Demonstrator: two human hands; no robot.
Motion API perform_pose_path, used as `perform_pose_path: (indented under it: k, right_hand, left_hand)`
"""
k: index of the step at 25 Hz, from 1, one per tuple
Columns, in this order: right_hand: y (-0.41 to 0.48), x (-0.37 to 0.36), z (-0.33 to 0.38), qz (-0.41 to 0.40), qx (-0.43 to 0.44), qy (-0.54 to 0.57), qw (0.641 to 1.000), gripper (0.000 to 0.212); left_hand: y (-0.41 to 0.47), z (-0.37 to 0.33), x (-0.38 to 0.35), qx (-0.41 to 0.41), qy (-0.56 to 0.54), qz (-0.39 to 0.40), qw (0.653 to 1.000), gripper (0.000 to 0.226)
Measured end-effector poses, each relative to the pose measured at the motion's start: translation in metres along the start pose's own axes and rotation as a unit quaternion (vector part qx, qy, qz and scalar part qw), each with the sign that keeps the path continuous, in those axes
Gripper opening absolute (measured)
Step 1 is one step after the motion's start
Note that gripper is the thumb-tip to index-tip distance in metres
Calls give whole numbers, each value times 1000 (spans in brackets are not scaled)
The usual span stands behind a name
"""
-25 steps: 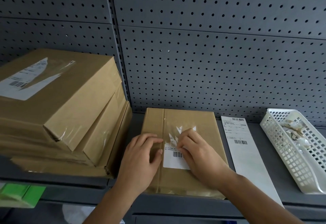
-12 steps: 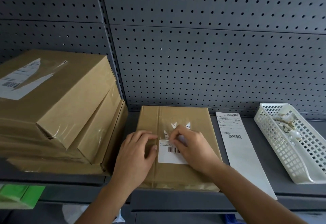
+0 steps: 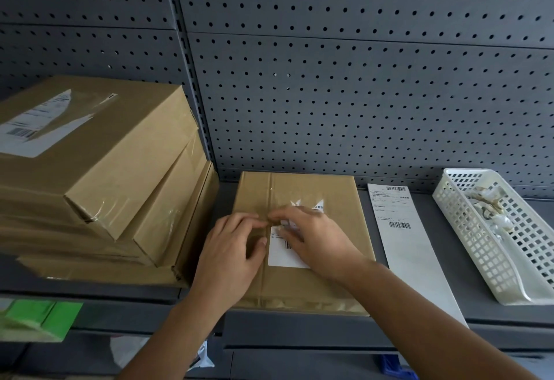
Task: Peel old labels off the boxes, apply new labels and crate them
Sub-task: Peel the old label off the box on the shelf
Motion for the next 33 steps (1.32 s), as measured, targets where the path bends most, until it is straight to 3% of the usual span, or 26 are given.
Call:
perform_pose_path:
  k: [5,11,20,26,33]
  right_hand:
    - [-7,3,-4,-45,32,-10,998,14]
    - [-32,62,-19,-133,-81,69,985,31]
    - [-11,12,3,30,-4,17,999,39]
    - [10,3,6,62,2,10,998,23]
    - [26,-1,5,103,115,-154,976,12]
  left_hand:
    - [-1,0,1,2,-10,-5,1000,32]
    - [0,1,2,1,-14,-3,1000,30]
    - [1,-2,1,1,-25,-9,1000,31]
    - [-1,0,1,12,-33,-10,999,28]
    - [-1,0,1,26,-23,2,999,27]
Point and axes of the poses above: each hand's wrist, its own y-axis towards the middle knuckle, its own x-axis out of the back of the hand, z = x × y, the point moved 1 cm from there along y, towards the middle knuckle, and after that the axes turned 5 degrees about -z, right-handed, at the moved point
